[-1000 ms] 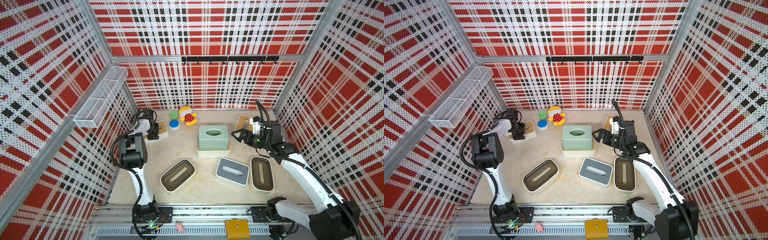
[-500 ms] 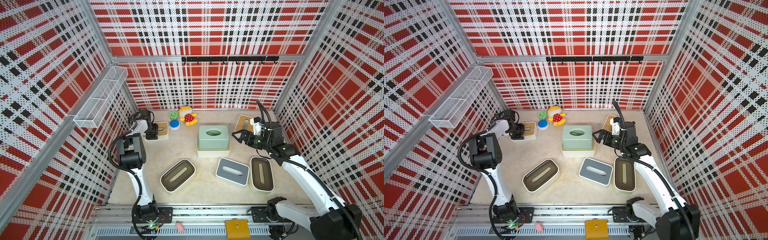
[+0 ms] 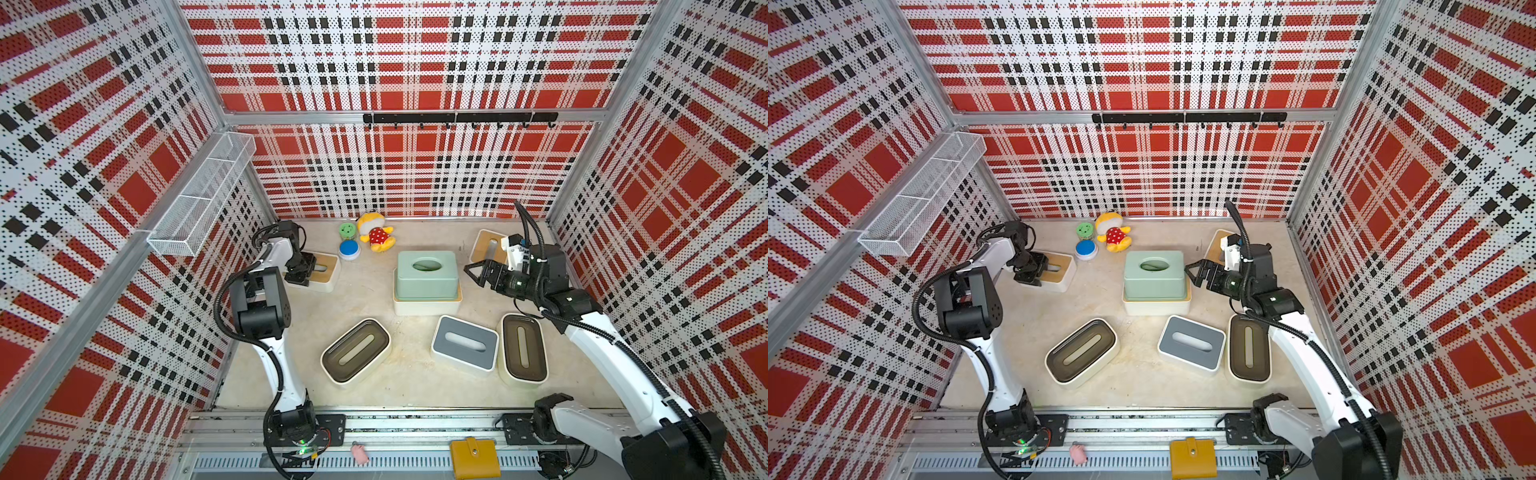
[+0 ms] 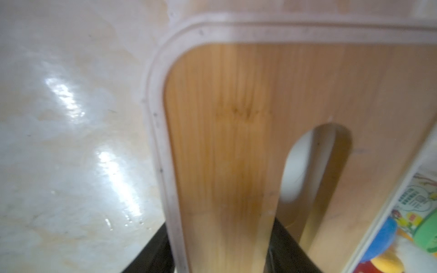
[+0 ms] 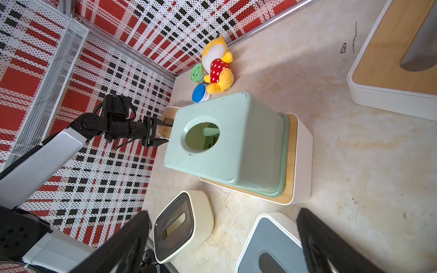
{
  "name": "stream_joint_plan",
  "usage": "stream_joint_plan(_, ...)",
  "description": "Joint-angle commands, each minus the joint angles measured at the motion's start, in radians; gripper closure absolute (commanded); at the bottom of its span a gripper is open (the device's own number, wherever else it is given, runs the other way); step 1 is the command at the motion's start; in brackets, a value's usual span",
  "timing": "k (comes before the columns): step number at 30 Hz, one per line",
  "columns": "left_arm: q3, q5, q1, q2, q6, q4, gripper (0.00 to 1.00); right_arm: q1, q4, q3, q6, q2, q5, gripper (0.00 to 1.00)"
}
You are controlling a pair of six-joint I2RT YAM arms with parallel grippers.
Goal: Stack the tissue boxes
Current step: Move the tissue box to the center of the board, then pick up the tissue box from the center of the board.
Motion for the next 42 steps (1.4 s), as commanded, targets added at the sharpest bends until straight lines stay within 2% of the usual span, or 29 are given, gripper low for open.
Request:
stream_joint_plan(1,-0.014,-0.077,0.004,-0.065,0.091,-0.103,0.42,0.003,0.048,-0.013,-0.009,-0.01,-0.014,0.0)
stream_joint_plan(9,-0.016,-0.087,-0.001,-0.054,0.141,-0.129,0.37,0.003,0.059,-0.014,-0.013,-0.004,-0.023,0.0)
stream_joint_plan(13,-0.021,-0.086,-0.004,-0.048,0.121,-0.126,0.3,0.004,0.05,-0.01,-0.019,-0.008,-0.018,0.01)
stream_joint_plan(26,-0.019,-0.058,-0.047,0.01,0.047,-0.088,0.29,0.004,0.076,-0.033,-0.017,-0.056,-0.04,0.0)
stream_joint_plan(33,-0.018,-0.06,-0.064,0.033,0.017,-0.089,0.32,0.005,0.069,-0.041,-0.022,-0.057,-0.034,0.0)
stream_joint_plan(42,-0.028,-0.073,-0.061,0.045,0.023,-0.079,0.42,0.005,0.067,-0.043,-0.023,-0.053,-0.033,0.0)
